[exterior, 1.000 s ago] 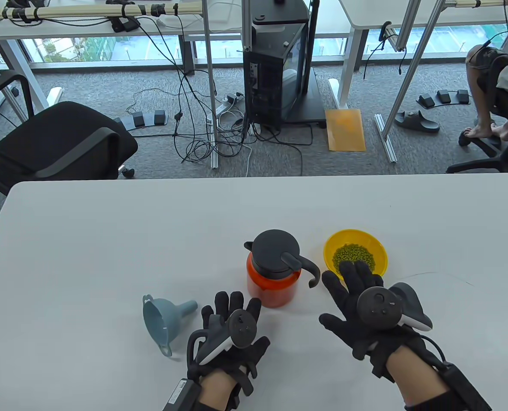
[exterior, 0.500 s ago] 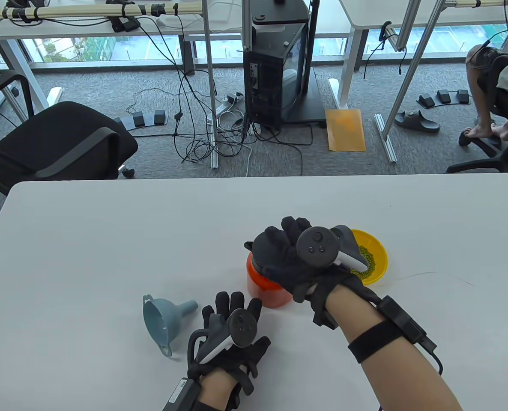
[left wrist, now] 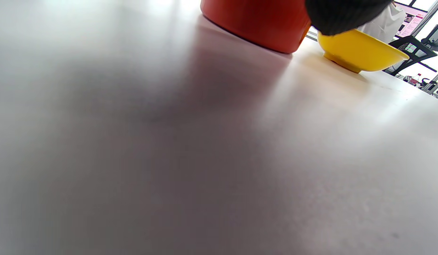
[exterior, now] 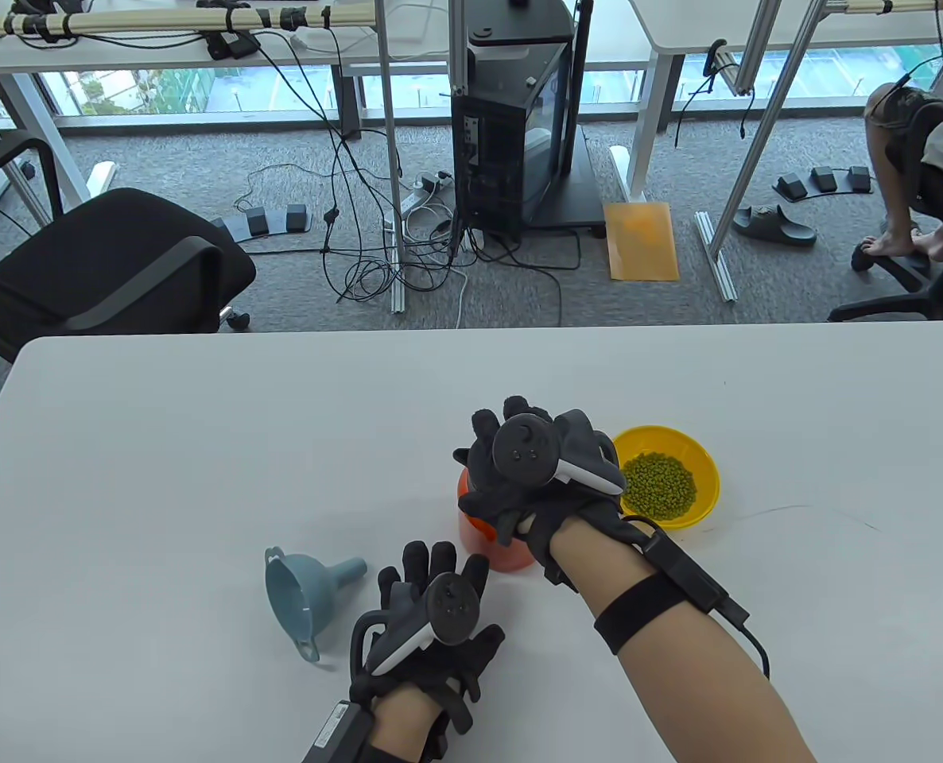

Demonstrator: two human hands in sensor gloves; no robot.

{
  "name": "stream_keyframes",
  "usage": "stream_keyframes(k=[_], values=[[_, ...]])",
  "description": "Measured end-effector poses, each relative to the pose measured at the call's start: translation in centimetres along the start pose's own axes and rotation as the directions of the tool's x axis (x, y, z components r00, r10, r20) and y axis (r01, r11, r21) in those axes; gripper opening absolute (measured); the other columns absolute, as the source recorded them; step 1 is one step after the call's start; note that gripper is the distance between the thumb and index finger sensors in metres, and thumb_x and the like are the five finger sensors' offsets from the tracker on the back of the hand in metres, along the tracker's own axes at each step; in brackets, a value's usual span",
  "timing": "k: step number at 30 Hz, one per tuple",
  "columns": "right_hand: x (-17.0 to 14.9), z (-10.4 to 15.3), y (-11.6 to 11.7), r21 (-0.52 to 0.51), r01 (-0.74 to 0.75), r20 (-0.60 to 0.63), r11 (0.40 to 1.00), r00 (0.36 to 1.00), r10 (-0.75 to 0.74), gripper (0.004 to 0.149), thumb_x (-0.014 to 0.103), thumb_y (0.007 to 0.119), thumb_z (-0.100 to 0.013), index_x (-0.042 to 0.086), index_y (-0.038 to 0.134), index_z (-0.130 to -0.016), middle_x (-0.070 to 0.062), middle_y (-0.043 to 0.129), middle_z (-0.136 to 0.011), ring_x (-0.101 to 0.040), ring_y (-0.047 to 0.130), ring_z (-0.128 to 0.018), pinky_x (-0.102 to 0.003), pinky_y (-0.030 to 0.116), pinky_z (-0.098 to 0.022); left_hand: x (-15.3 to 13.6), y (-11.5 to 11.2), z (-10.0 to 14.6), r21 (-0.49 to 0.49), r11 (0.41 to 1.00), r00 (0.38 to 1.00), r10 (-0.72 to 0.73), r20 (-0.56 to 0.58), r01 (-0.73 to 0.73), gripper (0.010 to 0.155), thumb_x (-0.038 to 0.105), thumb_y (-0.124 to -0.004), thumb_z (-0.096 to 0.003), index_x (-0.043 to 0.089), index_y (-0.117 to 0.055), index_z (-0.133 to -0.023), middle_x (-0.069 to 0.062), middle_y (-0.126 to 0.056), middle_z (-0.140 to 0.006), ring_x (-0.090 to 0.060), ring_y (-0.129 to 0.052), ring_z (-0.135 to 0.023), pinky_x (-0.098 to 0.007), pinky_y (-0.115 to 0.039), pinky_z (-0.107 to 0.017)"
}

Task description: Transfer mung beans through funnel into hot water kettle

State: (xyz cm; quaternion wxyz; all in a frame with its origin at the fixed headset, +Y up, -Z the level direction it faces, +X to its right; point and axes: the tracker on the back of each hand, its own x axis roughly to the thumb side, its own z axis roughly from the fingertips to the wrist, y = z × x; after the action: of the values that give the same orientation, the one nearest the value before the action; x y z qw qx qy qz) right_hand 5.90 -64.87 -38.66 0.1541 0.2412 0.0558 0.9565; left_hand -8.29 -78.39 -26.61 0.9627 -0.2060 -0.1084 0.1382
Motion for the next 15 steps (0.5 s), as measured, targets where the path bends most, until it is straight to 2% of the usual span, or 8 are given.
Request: stream_keyframes(k=[4,9,12,15], values=[[0.2,0.2,-0.4,-0.058,-0.028,0.018,0.998,0.999,0.029,0.097,0.042,0.1,-0.042,-0.002,0.042,-0.107,-0.039,0.042,-0.101,-0.065,0.057,-0.086,-0.069,0.066,-0.051,0.0,0.0,0.0,0.003,1.0,1.0,0.004,0.002,-0.004,0.092,0.062,-0.066,-0.0482,0.035,-0.004,-0.111,0.004,0.005,-0.113,-0.035,0.015,-0.1,-0.066,-0.002,-0.069],[0.7,1.4,-2.1,-0.161,-0.005,0.061,0.987,0.998,0.015,0.102,0.045,0.1,-0.04,0.0,0.04,-0.108,-0.039,0.036,-0.103,-0.069,0.051,-0.088,-0.075,0.061,-0.051,-0.1,0.0,0.0,0.005,1.0,1.0,0.007,0.0,-0.007,0.091,0.062,-0.066,-0.0483,0.036,-0.005,-0.111,0.003,0.005,-0.113,-0.035,0.015,-0.099,-0.066,-0.002,-0.069],[0.4,2.9,-3.7,-0.231,0.057,0.092,0.971,0.995,-0.037,0.102,0.047,0.099,-0.041,0.0,0.039,-0.109,-0.038,0.034,-0.104,-0.071,0.048,-0.089,-0.078,0.06,-0.05,-0.2,0.1,0.0,0.005,1.0,1.0,0.012,-0.001,-0.012,0.091,0.062,-0.066,-0.0482,0.036,-0.005,-0.111,0.003,0.005,-0.113,-0.035,0.015,-0.099,-0.066,-0.002,-0.069],[-0.6,4.8,-5.2,-0.303,0.103,0.108,0.947,0.991,-0.074,0.1,0.047,0.098,-0.042,-0.001,0.041,-0.108,-0.038,0.036,-0.104,-0.073,0.05,-0.088,-0.081,0.065,-0.048,-0.2,0.1,0.1,-0.001,1.0,1.0,0.025,0.013,-0.025,0.092,0.062,-0.066,-0.0477,0.036,-0.006,-0.111,0.003,0.004,-0.113,-0.036,0.015,-0.099,-0.066,-0.002,-0.069]])
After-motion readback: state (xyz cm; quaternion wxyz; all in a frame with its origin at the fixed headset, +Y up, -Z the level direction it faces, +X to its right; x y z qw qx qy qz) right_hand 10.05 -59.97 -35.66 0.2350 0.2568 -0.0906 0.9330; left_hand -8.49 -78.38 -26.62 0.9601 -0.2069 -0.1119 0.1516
